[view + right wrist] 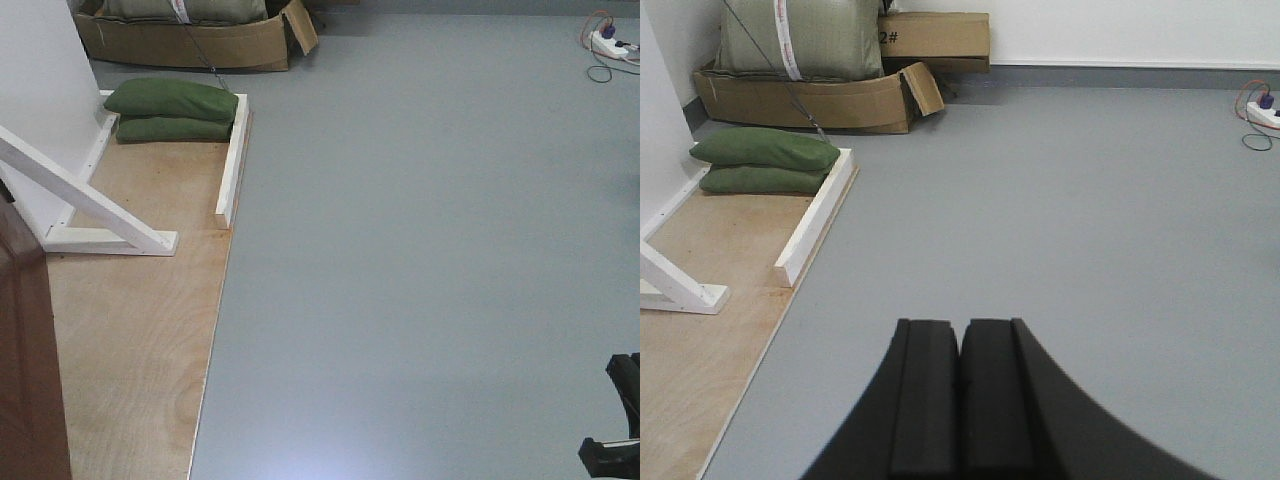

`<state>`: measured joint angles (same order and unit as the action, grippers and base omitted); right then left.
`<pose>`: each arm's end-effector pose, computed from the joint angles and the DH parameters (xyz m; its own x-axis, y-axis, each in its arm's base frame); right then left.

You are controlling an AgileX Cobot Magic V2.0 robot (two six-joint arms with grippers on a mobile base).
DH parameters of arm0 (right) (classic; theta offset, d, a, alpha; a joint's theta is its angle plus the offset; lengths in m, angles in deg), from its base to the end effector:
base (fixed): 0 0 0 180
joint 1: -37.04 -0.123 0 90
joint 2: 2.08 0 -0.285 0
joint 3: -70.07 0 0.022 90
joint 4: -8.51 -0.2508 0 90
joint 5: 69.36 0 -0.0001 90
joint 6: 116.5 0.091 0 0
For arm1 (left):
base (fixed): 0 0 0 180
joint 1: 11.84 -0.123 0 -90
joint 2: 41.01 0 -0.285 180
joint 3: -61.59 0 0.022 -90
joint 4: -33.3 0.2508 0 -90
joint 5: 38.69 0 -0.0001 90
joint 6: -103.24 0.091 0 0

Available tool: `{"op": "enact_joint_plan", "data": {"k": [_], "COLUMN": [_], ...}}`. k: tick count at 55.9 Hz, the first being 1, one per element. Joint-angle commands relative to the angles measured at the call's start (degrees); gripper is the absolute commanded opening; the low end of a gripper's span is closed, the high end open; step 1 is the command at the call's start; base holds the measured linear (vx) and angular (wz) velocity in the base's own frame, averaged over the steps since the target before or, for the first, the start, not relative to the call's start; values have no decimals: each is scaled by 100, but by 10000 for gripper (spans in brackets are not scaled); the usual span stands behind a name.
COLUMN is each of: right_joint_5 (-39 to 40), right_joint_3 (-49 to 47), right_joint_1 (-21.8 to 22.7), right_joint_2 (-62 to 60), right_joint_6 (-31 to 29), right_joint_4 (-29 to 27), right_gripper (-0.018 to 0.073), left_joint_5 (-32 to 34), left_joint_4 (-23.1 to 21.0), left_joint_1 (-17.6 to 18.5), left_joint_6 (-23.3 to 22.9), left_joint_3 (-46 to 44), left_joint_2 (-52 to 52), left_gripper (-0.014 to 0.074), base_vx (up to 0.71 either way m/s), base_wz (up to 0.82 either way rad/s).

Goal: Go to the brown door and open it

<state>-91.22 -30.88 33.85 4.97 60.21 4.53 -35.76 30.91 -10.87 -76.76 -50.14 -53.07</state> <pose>0.0522 0.0053 0.1689 -0.3076 -0.0101 -0.9514 -0.0780 0.9968 0.0147 0.0537 -0.0007 0.2661 0.2173 -0.0453 -0.9751 0.0239 0.9989 -0.0411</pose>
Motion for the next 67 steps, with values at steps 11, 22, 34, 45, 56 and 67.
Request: {"op": "enact_joint_plan", "data": {"k": [11,22,34,45,56,67], "right_joint_5": [464,447,447,447,447,447], "right_joint_3": [19,19,19,19,19,19], "right_joint_1": [9,9,9,9,9,9], "right_joint_2": [-32,-32,-32,-32,-32,-32], "right_joint_6": [-49,-49,-49,-49,-49,-49], "right_joint_4": [19,19,19,19,19,19], "right_gripper": [0,0,0,0,0,0], "left_joint_5": [619,1164,2951,5802,7517,7533], "left_joint_4": [543,530,-338,-2685,-5061,-6502], "left_joint_1": [-260,-455,-455,-455,-455,-455], "left_joint_6": [1815,3712,5916,6183,6170,6170], "left_joint_3": [-2218,-3003,-3116,-3116,-3116,-3116], "left_joint_2": [-1130,-1585,-1614,-1614,-1643,-1891], "left_gripper": [-4,-4,-4,-4,-4,-4], "base_vx": [0,0,0,0,0,0], "base_wz": [0,0,0,0,0,0]}}
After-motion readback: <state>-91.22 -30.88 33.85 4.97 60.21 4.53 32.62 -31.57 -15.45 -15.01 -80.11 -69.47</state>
